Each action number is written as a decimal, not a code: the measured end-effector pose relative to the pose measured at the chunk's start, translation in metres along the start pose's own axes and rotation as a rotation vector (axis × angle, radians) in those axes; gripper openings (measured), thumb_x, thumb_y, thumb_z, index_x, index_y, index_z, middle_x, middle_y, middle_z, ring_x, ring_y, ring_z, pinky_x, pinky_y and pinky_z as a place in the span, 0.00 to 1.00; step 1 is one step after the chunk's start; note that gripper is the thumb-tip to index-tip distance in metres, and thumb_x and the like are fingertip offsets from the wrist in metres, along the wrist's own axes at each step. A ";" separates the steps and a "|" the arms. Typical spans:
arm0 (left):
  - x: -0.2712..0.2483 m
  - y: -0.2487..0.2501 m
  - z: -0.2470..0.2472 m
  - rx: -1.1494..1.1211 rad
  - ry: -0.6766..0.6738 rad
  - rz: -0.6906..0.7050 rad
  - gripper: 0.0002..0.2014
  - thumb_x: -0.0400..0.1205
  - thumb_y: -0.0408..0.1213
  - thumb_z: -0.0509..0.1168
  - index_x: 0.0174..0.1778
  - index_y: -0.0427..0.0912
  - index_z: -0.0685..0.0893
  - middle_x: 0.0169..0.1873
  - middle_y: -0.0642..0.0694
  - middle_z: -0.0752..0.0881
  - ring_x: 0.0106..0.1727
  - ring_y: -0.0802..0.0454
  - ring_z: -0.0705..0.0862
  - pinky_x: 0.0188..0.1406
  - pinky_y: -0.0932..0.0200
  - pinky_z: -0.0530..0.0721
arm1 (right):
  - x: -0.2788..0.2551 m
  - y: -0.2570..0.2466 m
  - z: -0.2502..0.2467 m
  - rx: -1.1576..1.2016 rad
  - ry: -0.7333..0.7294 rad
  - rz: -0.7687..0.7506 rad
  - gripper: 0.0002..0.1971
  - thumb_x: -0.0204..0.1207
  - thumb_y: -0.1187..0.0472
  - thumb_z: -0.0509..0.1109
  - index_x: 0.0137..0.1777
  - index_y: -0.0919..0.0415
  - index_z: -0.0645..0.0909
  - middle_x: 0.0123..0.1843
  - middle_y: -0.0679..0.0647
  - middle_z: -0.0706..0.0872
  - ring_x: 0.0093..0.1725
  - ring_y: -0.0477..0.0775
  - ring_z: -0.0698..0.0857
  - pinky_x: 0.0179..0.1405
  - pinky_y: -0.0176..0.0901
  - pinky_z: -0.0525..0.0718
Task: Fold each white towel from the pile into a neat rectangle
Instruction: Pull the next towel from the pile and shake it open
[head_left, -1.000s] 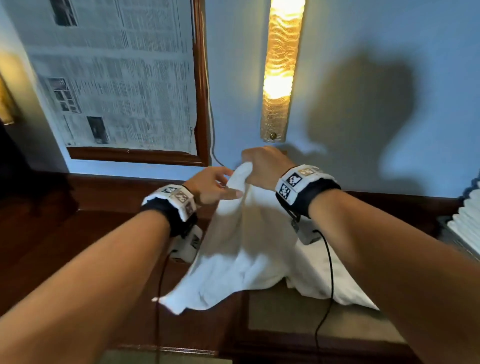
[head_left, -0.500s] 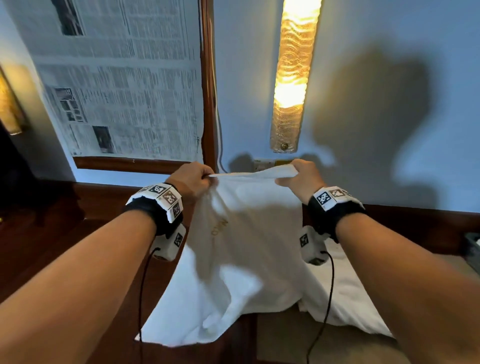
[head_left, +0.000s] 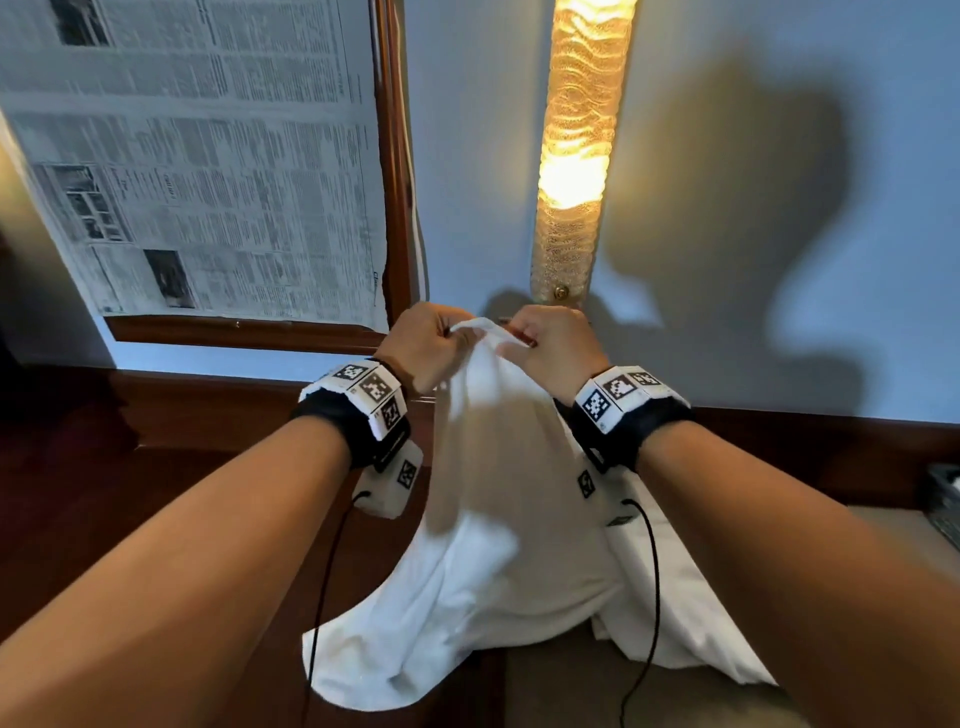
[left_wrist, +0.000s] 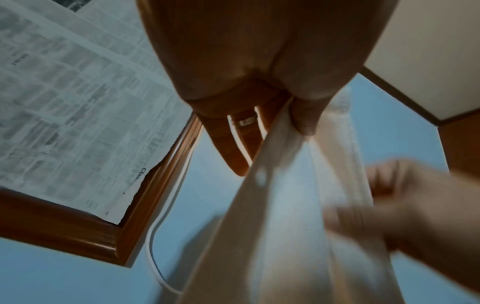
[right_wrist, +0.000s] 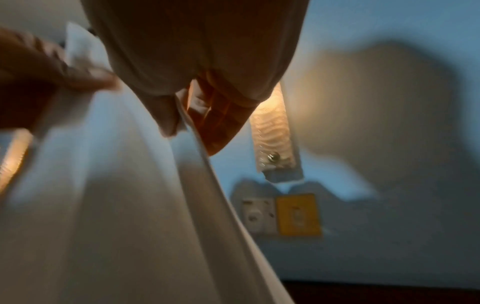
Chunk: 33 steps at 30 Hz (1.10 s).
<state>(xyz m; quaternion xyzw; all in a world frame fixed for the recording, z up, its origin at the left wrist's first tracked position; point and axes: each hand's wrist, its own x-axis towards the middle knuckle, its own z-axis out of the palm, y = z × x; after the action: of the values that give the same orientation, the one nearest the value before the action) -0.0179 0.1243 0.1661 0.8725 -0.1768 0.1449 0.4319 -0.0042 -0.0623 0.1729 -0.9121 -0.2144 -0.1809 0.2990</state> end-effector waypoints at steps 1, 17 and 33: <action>0.001 -0.003 -0.007 0.023 0.003 0.019 0.18 0.85 0.42 0.63 0.27 0.46 0.84 0.20 0.52 0.75 0.24 0.52 0.71 0.29 0.56 0.69 | -0.003 0.009 0.005 -0.089 -0.034 0.006 0.11 0.77 0.57 0.74 0.37 0.62 0.80 0.39 0.57 0.85 0.43 0.60 0.82 0.40 0.49 0.68; -0.036 -0.038 -0.103 -0.233 -0.081 0.097 0.13 0.90 0.39 0.62 0.49 0.39 0.90 0.37 0.45 0.84 0.29 0.60 0.77 0.30 0.65 0.72 | -0.043 -0.027 0.013 0.025 0.304 0.344 0.03 0.84 0.63 0.64 0.50 0.60 0.78 0.44 0.58 0.83 0.46 0.62 0.82 0.45 0.48 0.77; -0.075 0.020 -0.072 -0.535 -0.243 0.147 0.11 0.91 0.38 0.59 0.45 0.45 0.83 0.39 0.47 0.84 0.36 0.62 0.82 0.42 0.61 0.80 | -0.134 -0.108 0.041 -0.204 0.162 0.282 0.15 0.76 0.54 0.65 0.42 0.69 0.83 0.39 0.59 0.81 0.42 0.62 0.79 0.38 0.49 0.65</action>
<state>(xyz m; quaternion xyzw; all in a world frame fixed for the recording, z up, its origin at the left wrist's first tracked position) -0.1008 0.1847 0.1915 0.7234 -0.3216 0.0183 0.6106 -0.1628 0.0045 0.1311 -0.9411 -0.0403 -0.2310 0.2435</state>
